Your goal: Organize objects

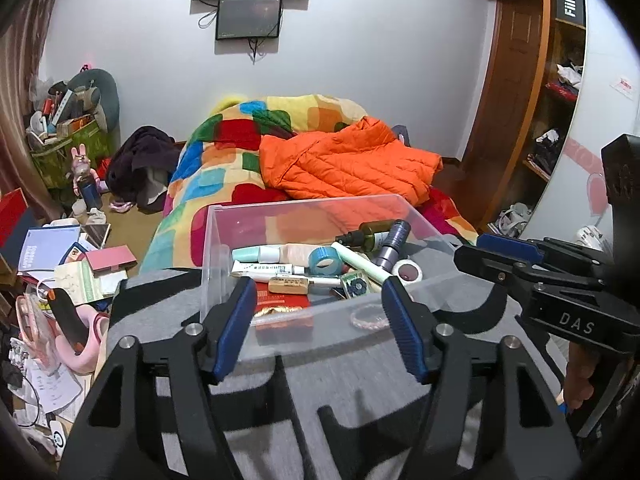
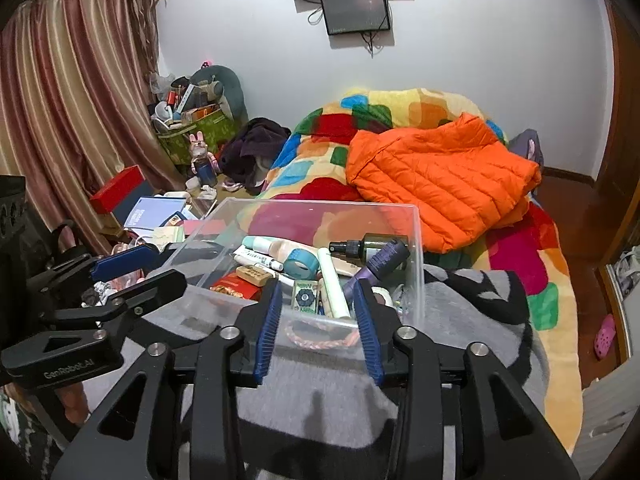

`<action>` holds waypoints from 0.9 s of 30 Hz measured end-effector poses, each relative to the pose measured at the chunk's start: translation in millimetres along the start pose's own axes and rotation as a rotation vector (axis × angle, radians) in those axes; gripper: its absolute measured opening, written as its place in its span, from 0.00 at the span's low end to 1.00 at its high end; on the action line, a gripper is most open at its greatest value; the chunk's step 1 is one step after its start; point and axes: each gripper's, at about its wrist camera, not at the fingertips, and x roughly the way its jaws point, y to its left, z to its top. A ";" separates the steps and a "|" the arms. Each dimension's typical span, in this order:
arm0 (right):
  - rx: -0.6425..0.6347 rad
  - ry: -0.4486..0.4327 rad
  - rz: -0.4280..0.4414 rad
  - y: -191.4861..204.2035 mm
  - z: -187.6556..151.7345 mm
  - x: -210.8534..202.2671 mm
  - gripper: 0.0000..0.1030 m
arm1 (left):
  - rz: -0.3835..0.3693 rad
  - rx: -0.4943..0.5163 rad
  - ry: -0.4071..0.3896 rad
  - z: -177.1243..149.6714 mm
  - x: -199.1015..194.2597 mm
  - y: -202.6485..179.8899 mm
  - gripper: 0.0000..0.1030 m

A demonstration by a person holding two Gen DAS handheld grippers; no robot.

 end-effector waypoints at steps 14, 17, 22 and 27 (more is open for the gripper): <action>-0.004 -0.019 -0.021 4.1 -35.5 -23.6 0.65 | 0.029 -0.004 0.002 -34.3 -14.4 -9.1 0.89; -0.004 -0.015 -0.021 4.1 -42.0 -25.9 0.65 | 0.039 -0.003 0.010 -41.7 -13.8 -11.1 0.91; 0.002 -0.004 -0.024 3.6 -48.5 -26.1 0.65 | 0.042 0.002 0.019 -49.2 -12.6 -13.3 0.91; 0.006 0.000 -0.024 2.1 -52.2 -27.3 0.65 | 0.040 -0.004 0.027 -50.2 -10.9 -13.0 0.91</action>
